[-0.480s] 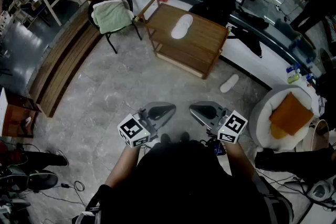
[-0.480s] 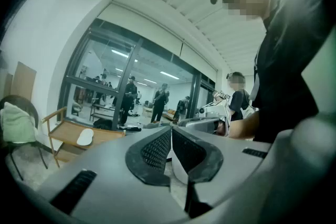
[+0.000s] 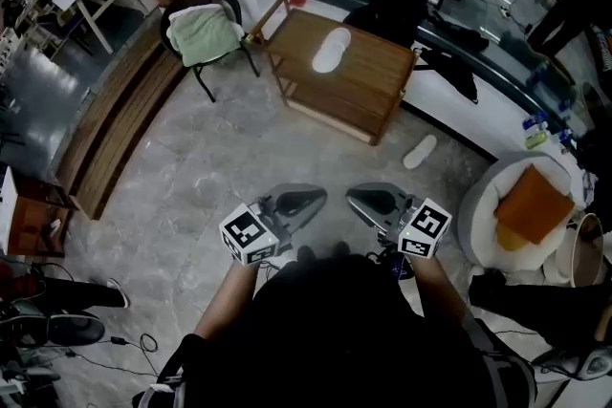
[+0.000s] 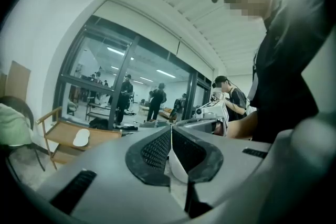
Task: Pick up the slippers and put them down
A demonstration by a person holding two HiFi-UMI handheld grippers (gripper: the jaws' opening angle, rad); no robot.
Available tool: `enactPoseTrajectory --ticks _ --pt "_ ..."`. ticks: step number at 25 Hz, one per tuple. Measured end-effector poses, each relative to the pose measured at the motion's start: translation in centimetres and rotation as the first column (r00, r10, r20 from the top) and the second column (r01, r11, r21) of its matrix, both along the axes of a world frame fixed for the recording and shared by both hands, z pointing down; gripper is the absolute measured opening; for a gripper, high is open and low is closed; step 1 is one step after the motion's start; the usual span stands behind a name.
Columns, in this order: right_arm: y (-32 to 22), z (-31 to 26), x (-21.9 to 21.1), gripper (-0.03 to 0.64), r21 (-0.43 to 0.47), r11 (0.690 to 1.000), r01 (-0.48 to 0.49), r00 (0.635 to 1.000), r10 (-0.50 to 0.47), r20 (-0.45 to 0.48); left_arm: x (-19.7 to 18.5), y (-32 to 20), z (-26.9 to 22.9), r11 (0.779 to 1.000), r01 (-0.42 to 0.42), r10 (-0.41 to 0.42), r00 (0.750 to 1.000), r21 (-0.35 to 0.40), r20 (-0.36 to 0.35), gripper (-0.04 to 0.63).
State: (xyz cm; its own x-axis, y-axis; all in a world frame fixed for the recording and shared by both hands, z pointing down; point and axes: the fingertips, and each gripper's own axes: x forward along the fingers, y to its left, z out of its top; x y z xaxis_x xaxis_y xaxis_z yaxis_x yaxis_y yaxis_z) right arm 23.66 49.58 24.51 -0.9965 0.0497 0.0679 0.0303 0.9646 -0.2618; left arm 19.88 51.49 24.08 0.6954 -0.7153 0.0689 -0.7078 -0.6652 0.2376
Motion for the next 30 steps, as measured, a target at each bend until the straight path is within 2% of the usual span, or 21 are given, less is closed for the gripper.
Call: enactPoseTrajectory --ticks 6,19,30 --pt "0.1 -0.6 -0.3 0.029 0.001 1.000 -0.026 0.999 0.026 0.035 -0.4 0.6 0.4 1.000 0.011 -0.011 1.000 -0.003 -0.001 0.015" --pt "0.8 0.3 0.5 0.029 0.020 1.000 -0.004 1.000 0.004 0.006 0.4 0.6 1.5 0.999 0.019 -0.019 1.000 -0.034 -0.006 0.015" --pt "-0.3 0.5 2.4 0.029 0.005 1.000 -0.004 1.000 0.004 0.021 2.0 -0.5 1.5 0.999 0.027 -0.027 1.000 -0.043 0.002 0.015"
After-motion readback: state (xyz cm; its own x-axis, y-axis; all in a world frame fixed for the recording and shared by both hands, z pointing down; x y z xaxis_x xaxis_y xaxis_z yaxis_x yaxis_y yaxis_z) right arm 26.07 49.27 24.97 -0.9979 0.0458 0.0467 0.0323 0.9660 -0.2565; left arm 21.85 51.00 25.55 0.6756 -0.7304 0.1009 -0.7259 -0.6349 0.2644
